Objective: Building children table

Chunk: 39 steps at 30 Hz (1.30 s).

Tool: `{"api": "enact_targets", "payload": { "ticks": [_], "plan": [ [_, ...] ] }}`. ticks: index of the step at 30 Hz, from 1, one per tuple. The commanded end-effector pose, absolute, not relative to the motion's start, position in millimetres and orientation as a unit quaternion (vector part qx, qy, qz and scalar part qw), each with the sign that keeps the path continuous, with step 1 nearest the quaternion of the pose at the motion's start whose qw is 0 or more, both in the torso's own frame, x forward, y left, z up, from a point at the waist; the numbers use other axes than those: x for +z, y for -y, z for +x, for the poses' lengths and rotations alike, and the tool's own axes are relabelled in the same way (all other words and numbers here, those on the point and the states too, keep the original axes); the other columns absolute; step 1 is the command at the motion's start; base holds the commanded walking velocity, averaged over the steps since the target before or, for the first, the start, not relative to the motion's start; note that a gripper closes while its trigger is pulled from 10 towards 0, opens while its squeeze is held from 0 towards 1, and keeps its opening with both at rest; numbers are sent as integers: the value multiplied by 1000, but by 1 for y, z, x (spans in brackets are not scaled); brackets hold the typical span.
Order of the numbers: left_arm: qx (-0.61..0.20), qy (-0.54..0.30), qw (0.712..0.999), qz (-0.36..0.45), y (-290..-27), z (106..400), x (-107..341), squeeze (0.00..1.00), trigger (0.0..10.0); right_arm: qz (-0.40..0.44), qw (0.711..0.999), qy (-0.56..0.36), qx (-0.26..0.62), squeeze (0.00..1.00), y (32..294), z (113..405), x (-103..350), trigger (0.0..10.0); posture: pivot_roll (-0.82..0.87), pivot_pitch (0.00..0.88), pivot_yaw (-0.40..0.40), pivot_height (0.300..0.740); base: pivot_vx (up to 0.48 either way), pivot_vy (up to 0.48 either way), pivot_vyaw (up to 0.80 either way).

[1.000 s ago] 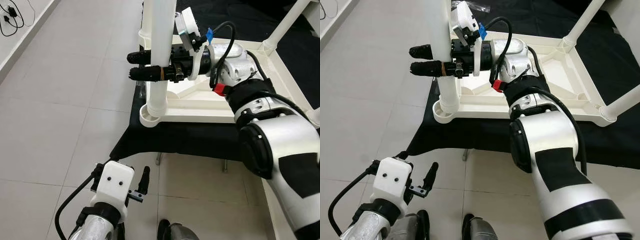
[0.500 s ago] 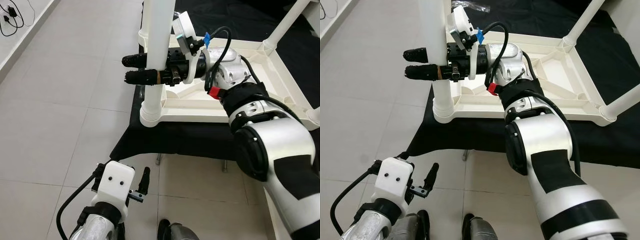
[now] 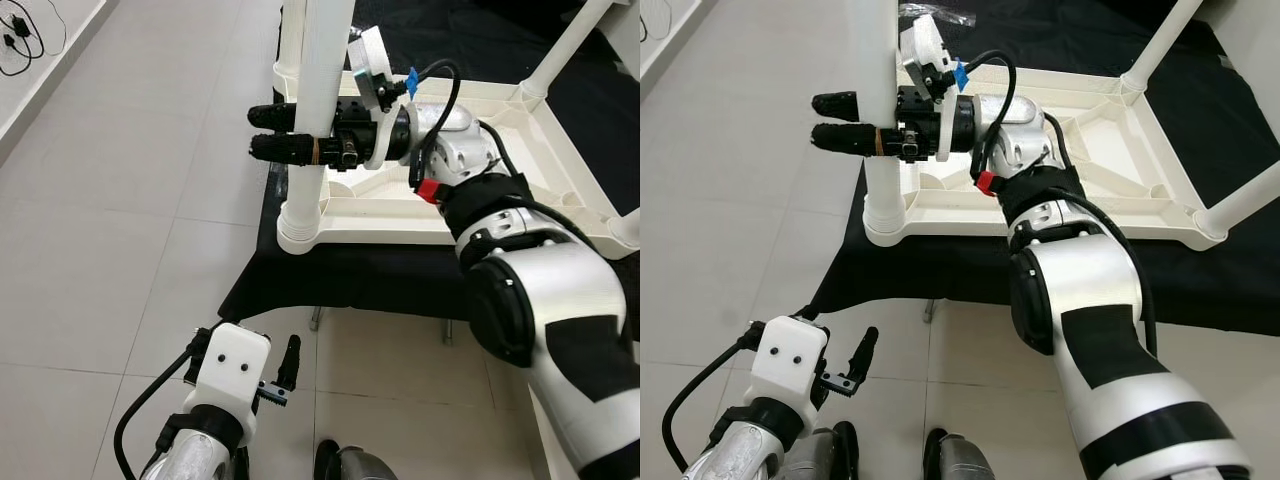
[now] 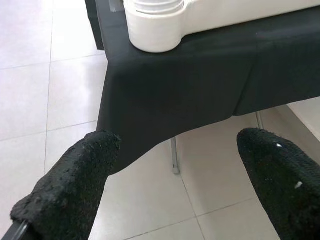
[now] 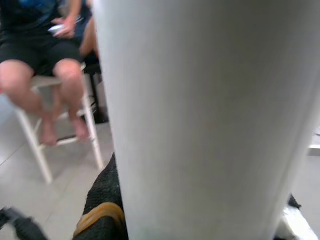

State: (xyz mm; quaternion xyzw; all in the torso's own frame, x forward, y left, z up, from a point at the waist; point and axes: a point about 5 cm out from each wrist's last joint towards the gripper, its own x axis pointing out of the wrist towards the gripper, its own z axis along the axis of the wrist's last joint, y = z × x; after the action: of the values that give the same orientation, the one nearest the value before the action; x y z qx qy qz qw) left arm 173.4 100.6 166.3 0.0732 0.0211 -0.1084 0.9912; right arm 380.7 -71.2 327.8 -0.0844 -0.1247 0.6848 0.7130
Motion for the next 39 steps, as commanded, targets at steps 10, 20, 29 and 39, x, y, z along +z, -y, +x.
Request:
{"api": "enact_targets", "payload": {
  "ticks": [10, 20, 29, 39],
  "plan": [
    [-116, -28, 990, 72, -98, 173, 163, 0, 10000, -45, 776, 50, 627, 0, 92, 390, 271, 10000, 133, 248, -166, 740, 0, 0, 0],
    [-113, -25, 991, 73, -99, 175, 163, 0, 10000, -16, 862, 55, 503, 0, 101, 402, 261, 10000, 129, 258, -161, 740, 0, 0, 0],
    [-114, -24, 991, 72, -99, 177, 163, 0, 10000, 35, 920, 72, 385, 0, 102, 410, 261, 10000, 125, 254, -166, 740, 0, 0, 0],
    [-110, -22, 991, 72, -100, 180, 164, 0, 10000, 70, 950, 65, 297, 0, 98, 409, 252, 10000, 110, 262, -167, 740, 0, 0, 0]
  ]
}}
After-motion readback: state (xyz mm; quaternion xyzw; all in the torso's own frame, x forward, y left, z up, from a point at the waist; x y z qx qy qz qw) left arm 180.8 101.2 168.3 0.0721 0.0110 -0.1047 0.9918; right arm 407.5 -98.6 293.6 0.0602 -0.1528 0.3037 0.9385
